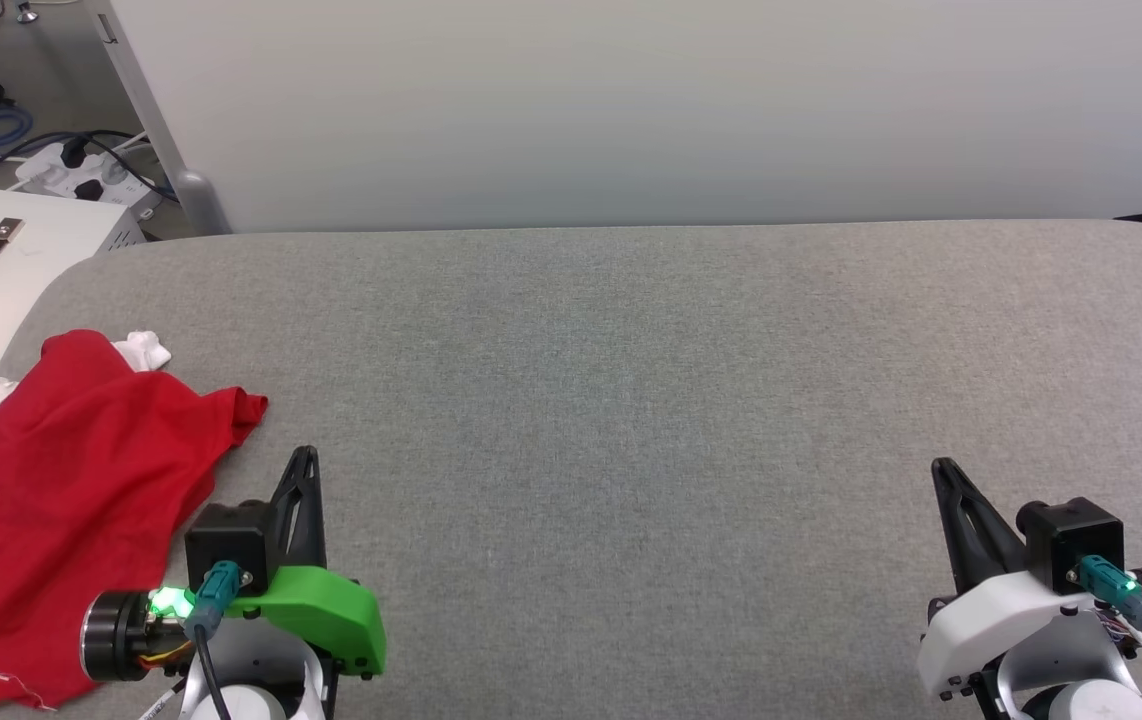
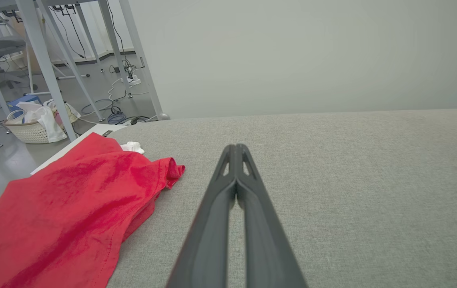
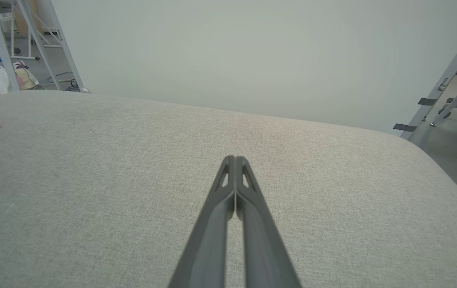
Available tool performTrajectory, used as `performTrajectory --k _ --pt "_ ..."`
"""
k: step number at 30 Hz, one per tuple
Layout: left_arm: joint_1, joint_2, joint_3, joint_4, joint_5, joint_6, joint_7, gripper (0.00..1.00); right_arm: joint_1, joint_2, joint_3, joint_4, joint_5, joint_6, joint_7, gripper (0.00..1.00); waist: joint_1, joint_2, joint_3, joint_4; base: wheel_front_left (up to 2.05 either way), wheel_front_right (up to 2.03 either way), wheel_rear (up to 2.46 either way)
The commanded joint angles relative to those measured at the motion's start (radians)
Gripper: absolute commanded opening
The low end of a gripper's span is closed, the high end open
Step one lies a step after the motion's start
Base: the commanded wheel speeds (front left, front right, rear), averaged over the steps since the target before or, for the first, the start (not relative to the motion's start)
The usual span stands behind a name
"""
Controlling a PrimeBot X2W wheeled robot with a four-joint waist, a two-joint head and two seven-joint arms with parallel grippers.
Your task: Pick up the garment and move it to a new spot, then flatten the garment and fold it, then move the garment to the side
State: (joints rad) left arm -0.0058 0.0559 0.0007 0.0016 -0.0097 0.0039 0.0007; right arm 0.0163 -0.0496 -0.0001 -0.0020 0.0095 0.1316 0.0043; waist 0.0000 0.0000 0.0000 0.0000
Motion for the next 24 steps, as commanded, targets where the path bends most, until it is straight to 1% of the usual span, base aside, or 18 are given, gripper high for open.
performTrajectory --k 1,7,8,9,10,11,24 --pt "0.006 -0.006 -0.001 -0.002 0.010 -0.004 -0.001 0.00 -0.016 -0.001 0.000 0.002 -0.009 -0.001 -0.004 0.00 0.0000 0.0000 0.000 0.000 0.00 0.00 0.00" --pt "0.006 -0.006 -0.001 -0.002 0.010 -0.004 -0.001 0.00 -0.016 -0.001 0.000 0.002 -0.009 -0.001 -0.004 0.00 0.0000 0.0000 0.000 0.000 0.00 0.00 0.00" --pt "0.000 0.000 0.000 0.000 0.000 0.000 0.000 1.00 0.000 0.000 0.000 0.000 0.000 0.000 0.000 1.00 0.0000 0.0000 0.000 0.000 0.00 0.00 0.00" --pt "0.000 0.000 0.000 0.000 0.000 0.000 0.000 1.00 0.000 0.000 0.000 0.000 0.001 0.000 0.000 1.00 0.0000 0.0000 0.000 0.000 0.00 0.00 0.00" --pt "0.000 0.000 0.000 0.000 -0.001 0.000 0.000 0.00 0.000 0.000 0.000 0.000 0.001 0.000 0.000 0.00 0.0000 0.0000 0.000 0.000 0.00 0.00 0.00" --pt "0.000 0.000 0.000 0.000 -0.001 0.000 0.000 1.00 0.000 0.000 0.000 0.000 0.001 0.000 0.000 1.00 0.0000 0.0000 0.000 0.000 0.00 0.00 0.00" --pt "-0.005 0.000 -0.019 0.007 -0.033 -0.003 -0.027 1.00 -0.005 0.000 0.000 0.014 0.035 0.000 -0.027 1.00 0.0000 0.0000 -0.001 0.000 0.00 0.00 0.00"
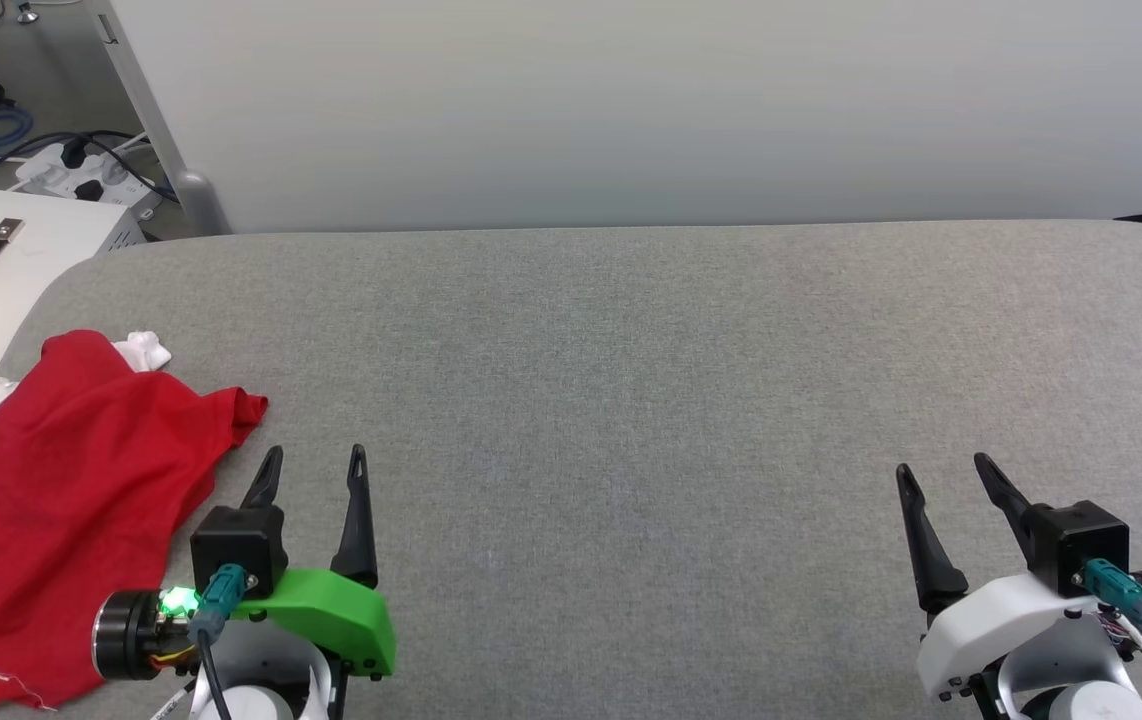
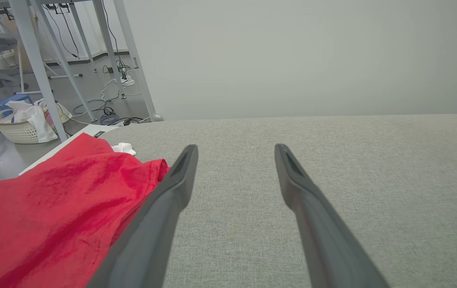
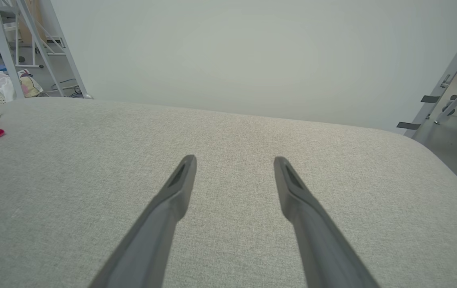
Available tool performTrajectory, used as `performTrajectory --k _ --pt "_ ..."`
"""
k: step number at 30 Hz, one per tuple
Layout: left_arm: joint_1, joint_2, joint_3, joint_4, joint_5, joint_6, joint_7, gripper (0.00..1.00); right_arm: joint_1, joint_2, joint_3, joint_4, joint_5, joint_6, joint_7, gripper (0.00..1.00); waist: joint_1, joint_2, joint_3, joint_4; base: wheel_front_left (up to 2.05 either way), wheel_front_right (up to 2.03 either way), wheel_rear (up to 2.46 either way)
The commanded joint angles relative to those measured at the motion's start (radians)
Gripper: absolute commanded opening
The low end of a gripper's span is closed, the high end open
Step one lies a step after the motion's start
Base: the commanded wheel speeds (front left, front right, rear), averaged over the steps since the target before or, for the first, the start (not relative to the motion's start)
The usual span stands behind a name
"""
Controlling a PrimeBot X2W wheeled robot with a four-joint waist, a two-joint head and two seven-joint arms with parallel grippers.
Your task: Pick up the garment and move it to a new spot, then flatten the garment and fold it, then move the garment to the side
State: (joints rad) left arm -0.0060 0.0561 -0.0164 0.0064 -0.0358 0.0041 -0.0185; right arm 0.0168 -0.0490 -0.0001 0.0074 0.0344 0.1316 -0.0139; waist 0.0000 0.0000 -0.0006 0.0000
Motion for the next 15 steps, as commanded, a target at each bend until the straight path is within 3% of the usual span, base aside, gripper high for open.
performTrajectory --k 1,15 --pt "-0.005 -0.001 -0.003 0.001 -0.009 -0.003 -0.011 1.00 -0.006 0.000 0.000 0.005 0.014 0.000 -0.011 1.00 0.0000 0.0000 0.000 0.000 0.00 0.00 0.00" --pt "-0.006 -0.001 -0.021 0.004 -0.036 -0.008 -0.039 1.00 -0.005 -0.001 -0.005 -0.009 0.053 0.000 -0.032 1.00 0.0000 0.0000 -0.005 0.002 0.00 0.00 0.00"
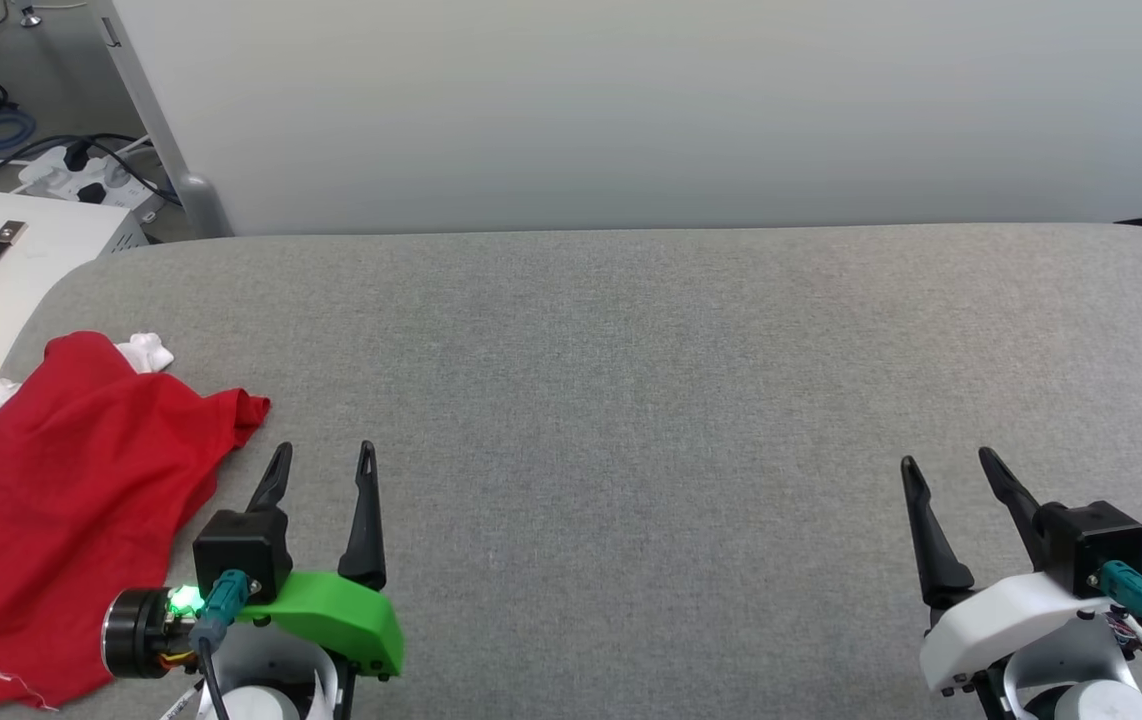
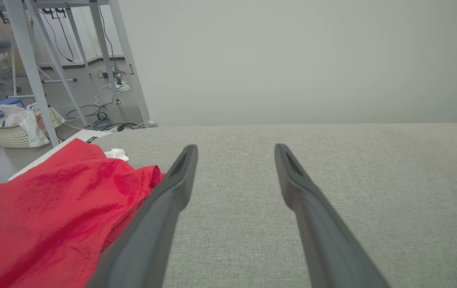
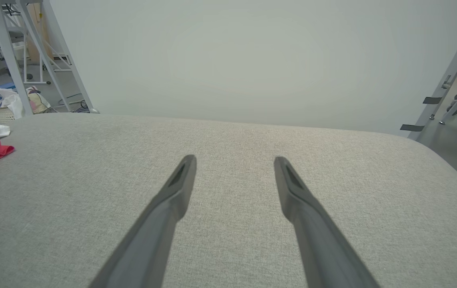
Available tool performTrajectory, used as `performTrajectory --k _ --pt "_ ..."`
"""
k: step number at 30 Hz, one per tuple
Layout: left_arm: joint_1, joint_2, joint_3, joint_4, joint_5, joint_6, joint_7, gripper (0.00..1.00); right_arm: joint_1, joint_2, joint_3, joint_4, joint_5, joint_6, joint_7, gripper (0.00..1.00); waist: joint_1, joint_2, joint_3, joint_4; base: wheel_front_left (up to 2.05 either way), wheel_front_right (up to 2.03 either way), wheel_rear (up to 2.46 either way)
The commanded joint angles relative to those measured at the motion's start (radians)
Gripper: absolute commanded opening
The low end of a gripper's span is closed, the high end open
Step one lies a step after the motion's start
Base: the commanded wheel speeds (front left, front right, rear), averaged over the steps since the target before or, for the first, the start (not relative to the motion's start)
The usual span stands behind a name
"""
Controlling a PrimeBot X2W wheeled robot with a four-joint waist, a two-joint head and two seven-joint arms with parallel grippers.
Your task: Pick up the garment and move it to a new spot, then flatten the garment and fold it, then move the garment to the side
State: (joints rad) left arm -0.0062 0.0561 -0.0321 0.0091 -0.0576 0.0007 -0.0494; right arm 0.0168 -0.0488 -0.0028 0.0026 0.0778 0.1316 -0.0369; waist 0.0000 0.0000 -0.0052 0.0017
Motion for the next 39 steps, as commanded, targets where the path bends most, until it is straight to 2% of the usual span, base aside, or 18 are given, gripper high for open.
performTrajectory --k 1,26,32,39 --pt "-0.005 -0.001 -0.006 0.002 -0.015 -0.004 -0.010 1.00 -0.005 -0.001 -0.004 -0.006 0.012 0.000 -0.010 1.00 0.0000 0.0000 -0.001 0.000 0.00 0.00 0.00" --pt "-0.008 -0.003 -0.032 0.042 -0.051 -0.003 -0.062 1.00 0.007 -0.001 -0.020 -0.064 0.036 0.000 -0.012 1.00 0.0000 0.0000 -0.010 0.016 0.00 0.00 0.00" --pt "-0.016 -0.003 -0.027 0.049 -0.055 -0.003 -0.075 1.00 0.006 -0.001 -0.016 -0.079 0.023 0.000 -0.009 1.00 0.0000 0.0000 -0.006 0.056 0.00 0.00 0.00" --pt "-0.020 -0.003 -0.002 0.051 -0.055 -0.002 -0.089 1.00 0.007 -0.001 0.001 -0.092 0.011 0.000 -0.002 1.00 0.0000 0.0000 0.000 0.134 0.00 0.00 0.00"
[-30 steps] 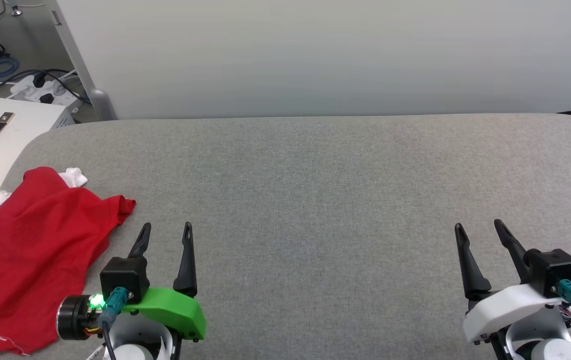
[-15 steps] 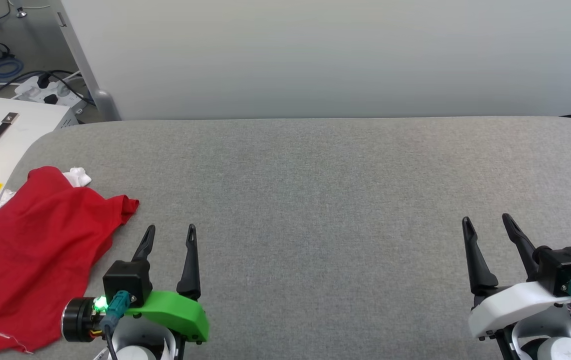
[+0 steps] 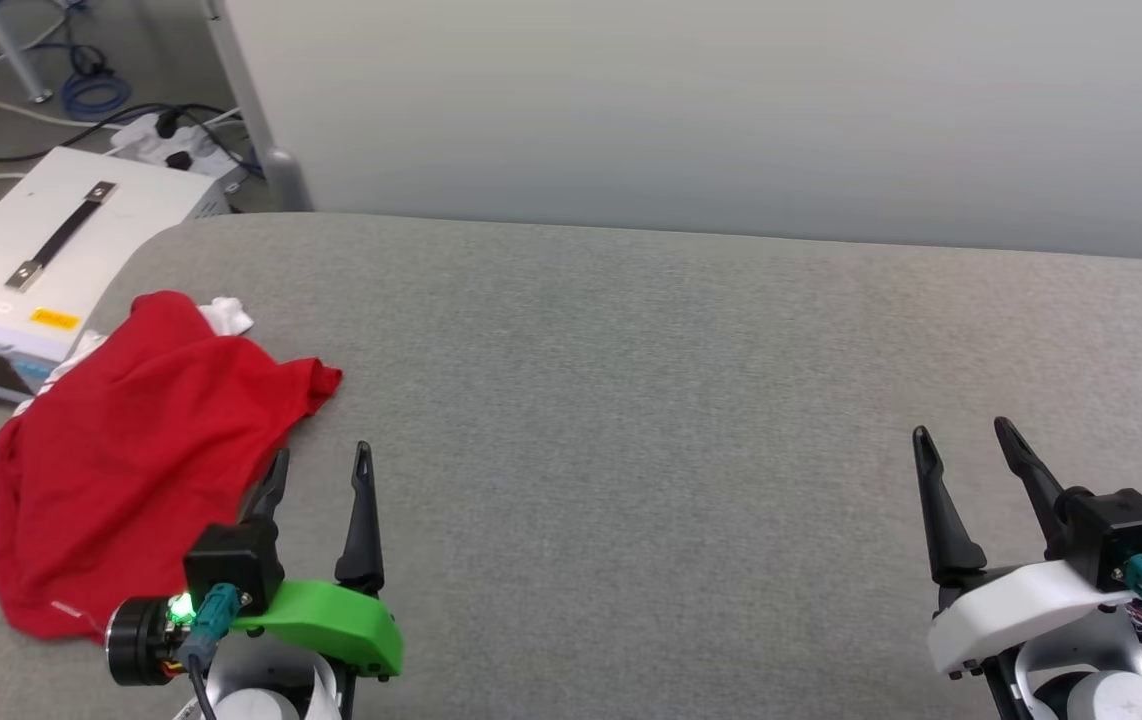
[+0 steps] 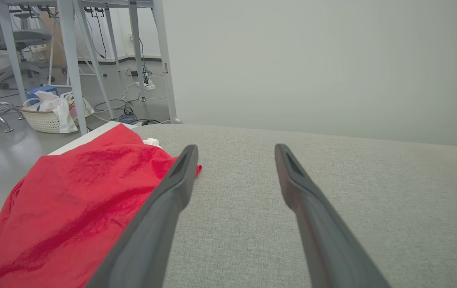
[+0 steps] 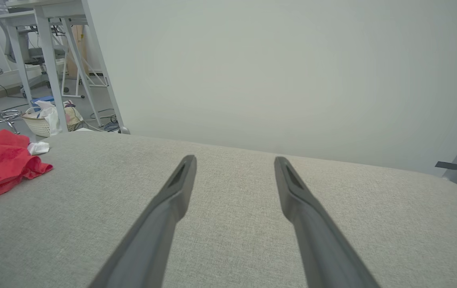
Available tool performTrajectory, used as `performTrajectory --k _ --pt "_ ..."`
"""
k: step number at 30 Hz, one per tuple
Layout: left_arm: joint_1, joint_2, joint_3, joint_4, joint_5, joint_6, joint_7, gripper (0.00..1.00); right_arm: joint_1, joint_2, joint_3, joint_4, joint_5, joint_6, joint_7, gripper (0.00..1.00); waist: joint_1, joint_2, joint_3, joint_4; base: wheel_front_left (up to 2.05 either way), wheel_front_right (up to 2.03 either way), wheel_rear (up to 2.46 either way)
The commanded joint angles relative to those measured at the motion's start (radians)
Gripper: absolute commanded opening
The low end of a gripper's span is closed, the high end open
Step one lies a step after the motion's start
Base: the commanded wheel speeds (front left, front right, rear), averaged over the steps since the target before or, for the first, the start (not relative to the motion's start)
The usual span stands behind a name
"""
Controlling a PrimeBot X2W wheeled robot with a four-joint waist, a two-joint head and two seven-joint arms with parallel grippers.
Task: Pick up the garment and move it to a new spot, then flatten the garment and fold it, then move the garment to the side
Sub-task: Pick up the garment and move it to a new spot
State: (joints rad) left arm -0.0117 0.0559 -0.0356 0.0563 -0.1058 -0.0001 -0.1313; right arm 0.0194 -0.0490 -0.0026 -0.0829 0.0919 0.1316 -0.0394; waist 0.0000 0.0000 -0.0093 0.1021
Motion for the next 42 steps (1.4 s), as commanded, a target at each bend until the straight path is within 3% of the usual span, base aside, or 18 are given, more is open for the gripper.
performTrajectory --k 1,25,42 --pt "-0.014 -0.003 0.006 0.003 -0.006 -0.001 -0.009 1.00 0.004 -0.001 0.004 -0.007 -0.004 -0.001 0.002 1.00 0.0000 0.0000 0.005 0.044 0.00 0.00 0.00" --pt "0.002 -0.004 0.070 -0.003 -0.031 0.004 -0.059 1.00 -0.024 -0.014 0.066 -0.010 -0.015 -0.001 -0.009 1.00 0.0000 0.0000 0.032 0.362 0.00 0.00 0.00" --pt "0.012 -0.005 0.068 0.004 -0.055 0.010 -0.094 1.00 -0.037 -0.028 0.089 -0.028 -0.008 -0.001 -0.014 1.00 0.0000 0.0000 0.043 0.495 -0.01 -0.01 -0.01"
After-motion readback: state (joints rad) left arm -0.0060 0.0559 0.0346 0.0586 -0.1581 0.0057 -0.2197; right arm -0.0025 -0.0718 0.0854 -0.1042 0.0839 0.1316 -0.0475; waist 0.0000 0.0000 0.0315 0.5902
